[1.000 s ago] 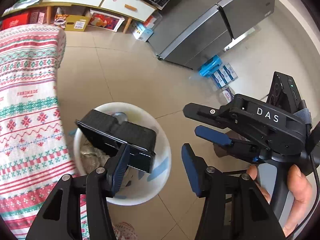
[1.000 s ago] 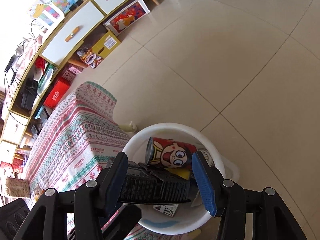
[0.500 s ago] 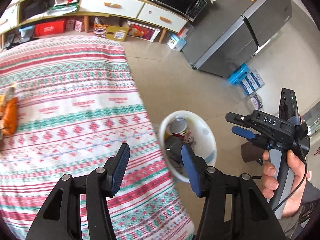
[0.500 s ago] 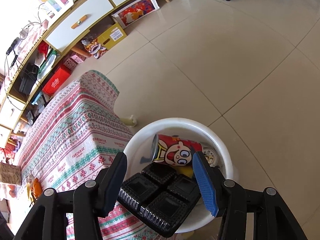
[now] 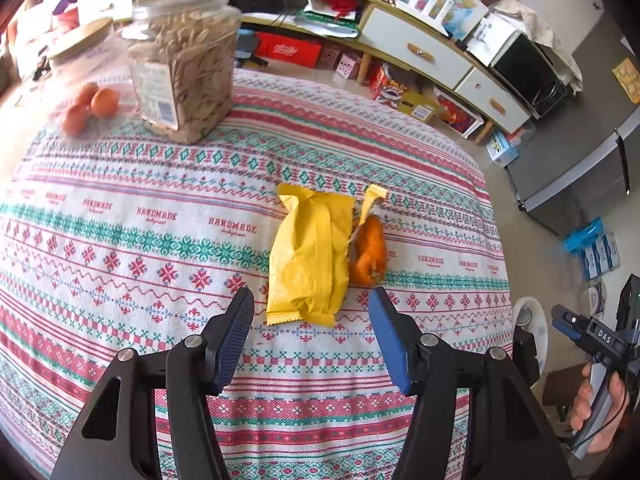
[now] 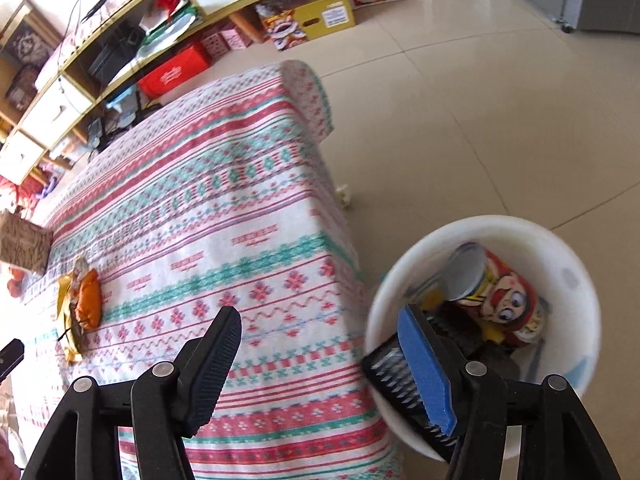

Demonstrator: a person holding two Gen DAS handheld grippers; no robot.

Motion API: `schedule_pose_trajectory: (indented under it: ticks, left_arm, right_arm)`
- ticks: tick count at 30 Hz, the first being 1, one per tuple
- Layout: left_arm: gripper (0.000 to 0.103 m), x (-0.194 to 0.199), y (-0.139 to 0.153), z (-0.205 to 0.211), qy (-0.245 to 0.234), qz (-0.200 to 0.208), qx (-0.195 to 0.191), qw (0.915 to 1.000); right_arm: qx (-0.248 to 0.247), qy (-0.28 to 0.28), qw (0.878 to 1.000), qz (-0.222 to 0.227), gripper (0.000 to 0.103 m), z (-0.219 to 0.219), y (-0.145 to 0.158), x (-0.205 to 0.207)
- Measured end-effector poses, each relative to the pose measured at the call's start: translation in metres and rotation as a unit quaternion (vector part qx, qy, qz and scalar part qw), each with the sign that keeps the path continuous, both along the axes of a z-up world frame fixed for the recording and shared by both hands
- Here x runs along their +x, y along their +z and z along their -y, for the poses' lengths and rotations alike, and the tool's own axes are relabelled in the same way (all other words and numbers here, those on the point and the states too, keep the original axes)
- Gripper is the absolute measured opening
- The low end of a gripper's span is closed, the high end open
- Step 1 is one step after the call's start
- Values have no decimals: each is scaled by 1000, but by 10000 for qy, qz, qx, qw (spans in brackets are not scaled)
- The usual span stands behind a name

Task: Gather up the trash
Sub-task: 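Move both tools back to the yellow snack packet and orange toy, then grasp the yellow snack packet with the left tool while the right tool grasps the orange toy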

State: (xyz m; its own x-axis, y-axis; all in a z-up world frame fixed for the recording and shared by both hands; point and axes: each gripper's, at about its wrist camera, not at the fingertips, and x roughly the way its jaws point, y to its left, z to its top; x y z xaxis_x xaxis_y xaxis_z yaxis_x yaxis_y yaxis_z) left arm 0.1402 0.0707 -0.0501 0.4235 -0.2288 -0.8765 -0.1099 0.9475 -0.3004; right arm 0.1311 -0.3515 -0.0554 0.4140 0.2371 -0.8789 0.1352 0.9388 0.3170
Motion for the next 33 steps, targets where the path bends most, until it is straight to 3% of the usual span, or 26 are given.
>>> schedule_pose_trajectory:
  ticks: [5,10,16,18,21,33]
  left_arm:
    - [62,17,-22,-3,3,-127,-77,9999]
    - [62,36,-36,-2,43,-50,-501,9987]
    - [60,47,-58,16,-148,-128,83,9998]
    - [34,47,-62,13,-94,-200,45,9997]
    - [15,43,-50,9,-65,-30,63,10000]
    - [14,14,-28,-25,581,-144,-436,9973]
  right_arm:
    - [219,417,9988,-167,70,-52,-15,14]
    - [222,880,9957,-167,70,-101,-25,25]
    - [442,1182,9919,-144,70,-142,-36,33]
    - [566,1188,9912,-135,70,-151,-39,37]
    - [697,1163,9907,-66,70,-162,-41,44]
    - [817,1534,9847,92,69,-222,-57,56]
